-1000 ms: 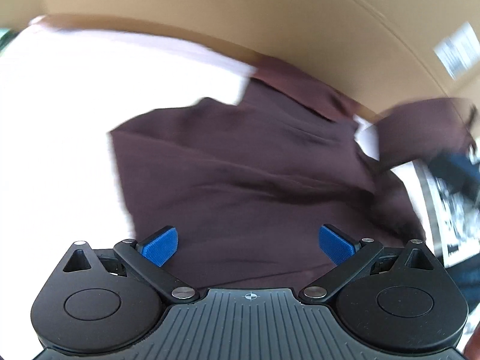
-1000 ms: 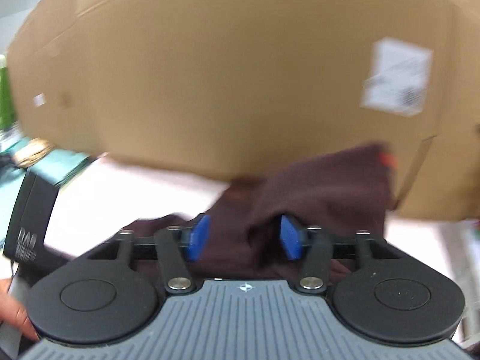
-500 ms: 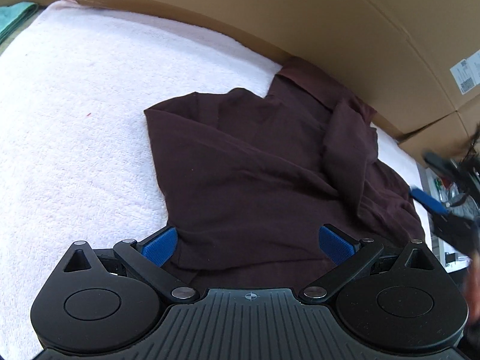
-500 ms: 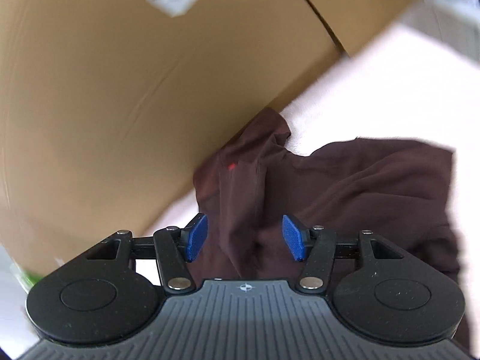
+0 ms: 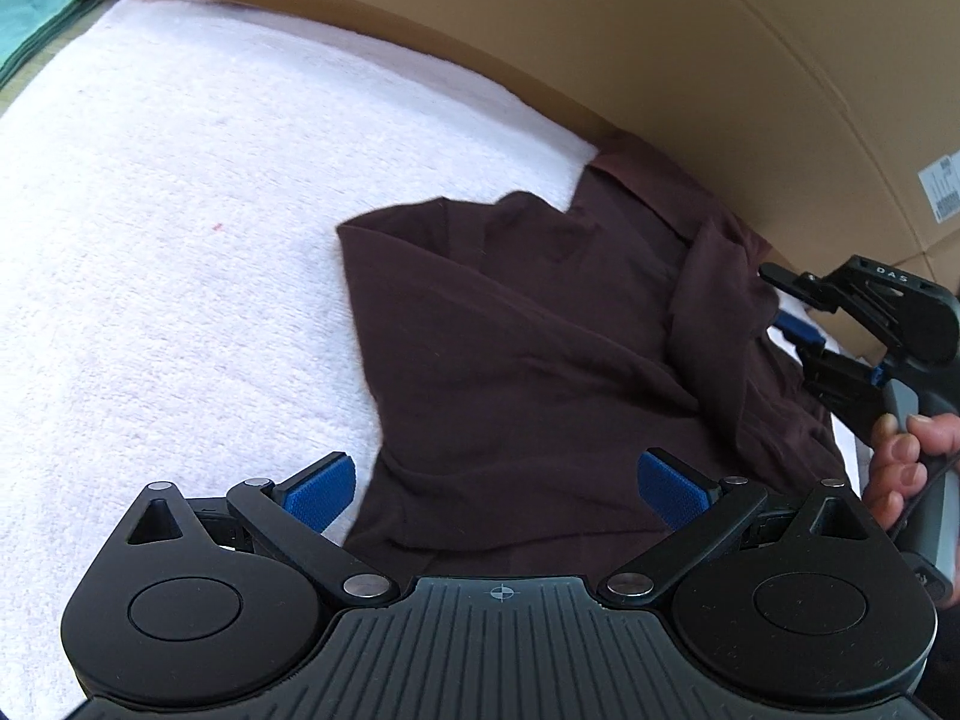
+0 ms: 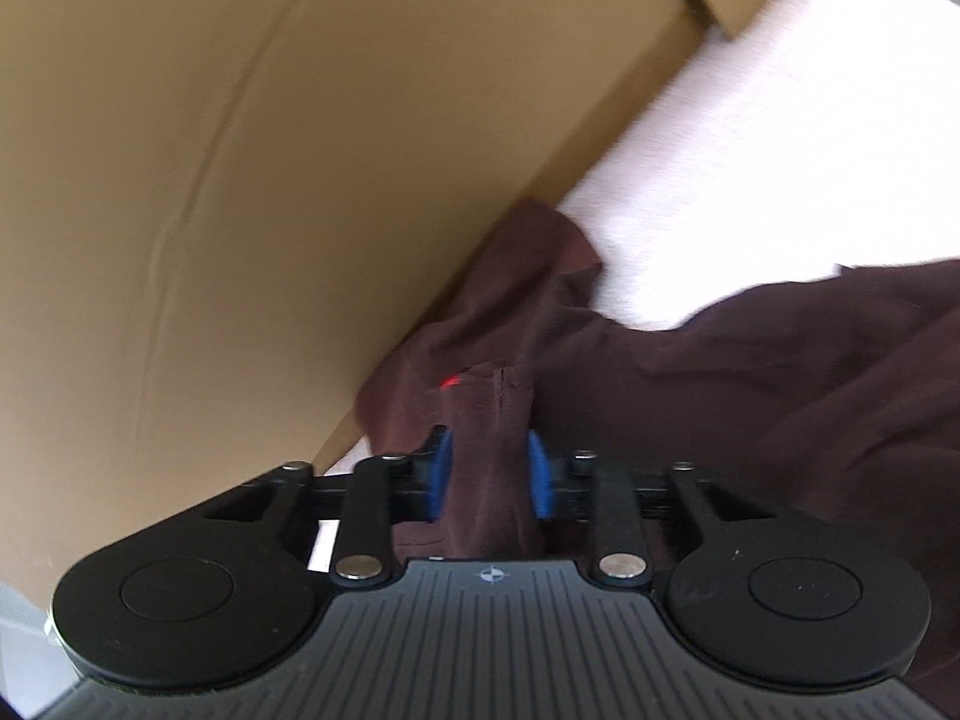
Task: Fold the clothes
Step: 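Fold the lifted shirt side with its sleeve across the body, right gripper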
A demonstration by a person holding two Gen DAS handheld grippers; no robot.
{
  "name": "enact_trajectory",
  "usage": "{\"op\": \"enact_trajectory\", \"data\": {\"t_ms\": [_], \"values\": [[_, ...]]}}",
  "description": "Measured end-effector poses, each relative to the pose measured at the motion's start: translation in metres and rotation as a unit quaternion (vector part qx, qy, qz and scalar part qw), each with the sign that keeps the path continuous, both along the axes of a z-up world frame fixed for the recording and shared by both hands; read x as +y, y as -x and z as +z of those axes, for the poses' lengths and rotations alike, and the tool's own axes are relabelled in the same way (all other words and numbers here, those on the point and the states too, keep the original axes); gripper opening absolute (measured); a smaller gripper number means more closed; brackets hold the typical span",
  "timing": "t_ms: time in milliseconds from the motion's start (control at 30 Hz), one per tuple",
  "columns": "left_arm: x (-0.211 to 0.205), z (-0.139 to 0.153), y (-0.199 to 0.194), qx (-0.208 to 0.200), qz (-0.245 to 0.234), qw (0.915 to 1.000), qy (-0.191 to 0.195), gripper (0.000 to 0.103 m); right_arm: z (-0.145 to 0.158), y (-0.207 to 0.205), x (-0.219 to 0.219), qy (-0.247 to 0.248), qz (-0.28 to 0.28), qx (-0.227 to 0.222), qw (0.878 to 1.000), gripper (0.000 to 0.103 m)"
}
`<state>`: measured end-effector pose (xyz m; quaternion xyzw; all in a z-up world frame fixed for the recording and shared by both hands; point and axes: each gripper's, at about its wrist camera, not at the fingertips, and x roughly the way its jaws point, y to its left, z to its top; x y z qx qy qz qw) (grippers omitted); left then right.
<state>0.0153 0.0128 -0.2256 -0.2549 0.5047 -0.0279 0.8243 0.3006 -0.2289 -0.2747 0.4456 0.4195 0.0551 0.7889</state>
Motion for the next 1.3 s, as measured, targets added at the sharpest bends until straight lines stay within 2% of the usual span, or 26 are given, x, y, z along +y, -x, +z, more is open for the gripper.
{"op": "enact_trajectory", "data": {"t_ms": [67, 267, 433, 567, 633, 833, 1067, 1133, 1167, 1267, 1300], "values": [[0.005, 0.002, 0.001, -0.002, 0.007, 1.0000, 0.000, 0.103, 0.009, 0.002, 0.010, 0.008, 0.015, -0.018, 1.000, 0.009], [0.022, 0.006, 0.010, -0.002, 0.032, 0.9995, 0.000, 0.103, 0.032, 0.008, 0.054, -0.004, 0.098, -0.066, 0.993, 0.005], [0.033, 0.007, 0.019, -0.002, 0.055, 0.9985, 0.000, 0.103, 0.030, 0.020, 0.102, -0.034, 0.192, -0.074, 0.978, 0.004], [0.040, 0.006, 0.026, 0.001, 0.068, 0.9977, 0.000, 0.103, 0.015, 0.037, 0.129, -0.050, 0.266, -0.053, 0.961, 0.004], [0.040, 0.005, 0.026, 0.002, 0.068, 0.9977, 0.000, 0.103, 0.005, 0.043, 0.134, -0.046, 0.282, -0.032, 0.958, 0.004], [0.039, 0.005, 0.025, 0.003, 0.068, 0.9976, 0.000, 0.103, -0.023, 0.060, 0.135, -0.023, 0.315, 0.050, 0.948, 0.005], [0.037, 0.006, 0.020, 0.003, 0.068, 0.9977, 0.004, 0.103, -0.051, 0.070, 0.123, -0.061, 0.311, 0.075, 0.945, 0.007], [0.035, 0.006, 0.015, 0.000, 0.067, 0.9977, 0.008, 0.103, -0.052, 0.070, 0.124, -0.065, 0.317, 0.073, 0.943, 0.010], [0.034, 0.007, 0.011, -0.002, 0.066, 0.9978, 0.011, 0.103, -0.050, 0.071, 0.124, -0.066, 0.321, 0.072, 0.942, 0.016], [0.027, 0.011, 0.000, -0.010, 0.057, 0.9982, 0.018, 0.103, -0.040, 0.080, 0.119, -0.062, 0.336, 0.058, 0.938, 0.041], [0.024, 0.013, -0.005, -0.012, 0.053, 0.9983, 0.019, 0.103, -0.034, 0.082, 0.113, -0.056, 0.332, 0.051, 0.940, 0.045]]}}
